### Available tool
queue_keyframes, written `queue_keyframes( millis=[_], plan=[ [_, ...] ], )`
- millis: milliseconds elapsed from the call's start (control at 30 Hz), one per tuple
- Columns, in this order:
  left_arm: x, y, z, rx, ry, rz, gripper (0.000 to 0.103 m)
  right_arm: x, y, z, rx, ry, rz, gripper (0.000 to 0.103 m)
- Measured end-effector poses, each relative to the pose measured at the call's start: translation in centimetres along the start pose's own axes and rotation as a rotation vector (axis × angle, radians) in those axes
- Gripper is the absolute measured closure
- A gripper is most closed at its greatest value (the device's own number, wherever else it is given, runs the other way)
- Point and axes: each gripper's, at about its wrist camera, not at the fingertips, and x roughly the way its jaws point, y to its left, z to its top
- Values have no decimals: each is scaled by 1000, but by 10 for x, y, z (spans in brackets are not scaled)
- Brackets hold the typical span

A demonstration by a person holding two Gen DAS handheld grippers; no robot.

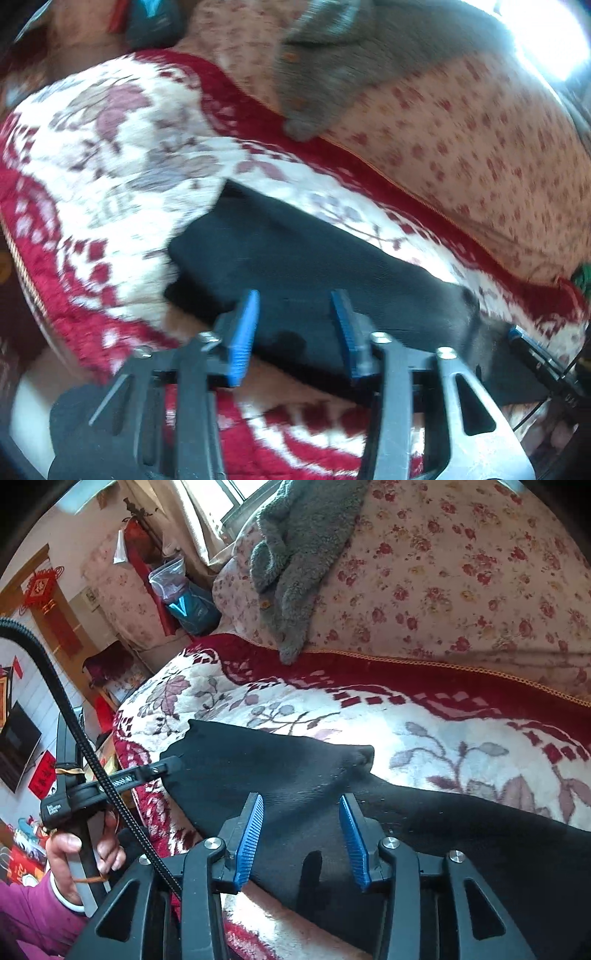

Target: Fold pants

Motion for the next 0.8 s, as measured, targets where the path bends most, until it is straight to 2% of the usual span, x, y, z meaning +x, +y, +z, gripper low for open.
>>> queue_keyframes(
  millis=[100, 267, 400, 600, 733, 800],
  plan=[
    [-7, 20, 2, -65, -6, -16, 49, -4, -1, -3, 20, -13, 7, 62],
    [-3, 23, -2, -70, 28, -11, 49, -28, -19, -17, 94, -37, -3, 58],
    [0, 15, -15, -64, 58, -36, 49, -66, -45, -42, 158, -59, -71, 58],
    [5, 7, -29, -93, 92, -58, 49, -119, -95, -95, 344, -69, -143, 56],
    [4, -6, -30, -82, 89, -69, 49, -143, -117, -125, 438, -85, -184, 56],
    [4, -14, -32, -65, 99, -86, 49, -149, -129, -133, 487, -101, -170, 56]
  ],
)
